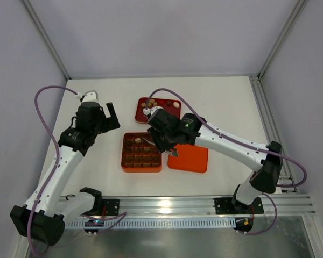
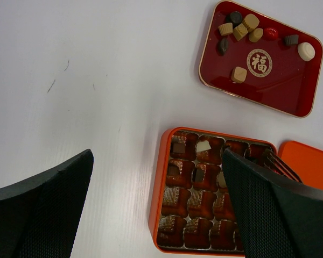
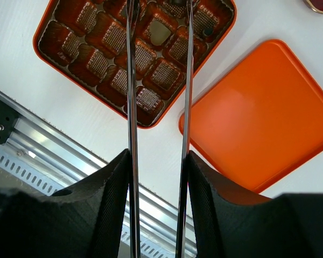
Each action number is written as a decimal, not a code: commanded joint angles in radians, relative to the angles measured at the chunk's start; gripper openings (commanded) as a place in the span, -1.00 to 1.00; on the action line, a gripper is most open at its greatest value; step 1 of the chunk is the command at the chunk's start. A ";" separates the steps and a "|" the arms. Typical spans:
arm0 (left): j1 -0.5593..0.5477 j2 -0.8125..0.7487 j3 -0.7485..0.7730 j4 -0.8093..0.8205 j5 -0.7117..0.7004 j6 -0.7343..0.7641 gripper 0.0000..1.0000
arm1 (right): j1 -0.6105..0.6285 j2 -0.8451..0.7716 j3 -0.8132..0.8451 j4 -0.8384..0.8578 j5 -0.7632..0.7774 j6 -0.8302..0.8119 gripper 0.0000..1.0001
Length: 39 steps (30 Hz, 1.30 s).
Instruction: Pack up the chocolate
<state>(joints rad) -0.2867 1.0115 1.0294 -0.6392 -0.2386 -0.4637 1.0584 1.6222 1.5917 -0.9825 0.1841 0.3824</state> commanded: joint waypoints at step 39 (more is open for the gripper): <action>0.009 -0.025 -0.019 0.050 0.062 -0.020 0.99 | -0.951 0.334 0.068 0.327 -0.121 -0.092 0.02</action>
<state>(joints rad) -0.2855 1.0046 1.0161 -0.6323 -0.1951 -0.4721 0.1204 1.9480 1.6119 -0.7059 0.0364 0.3050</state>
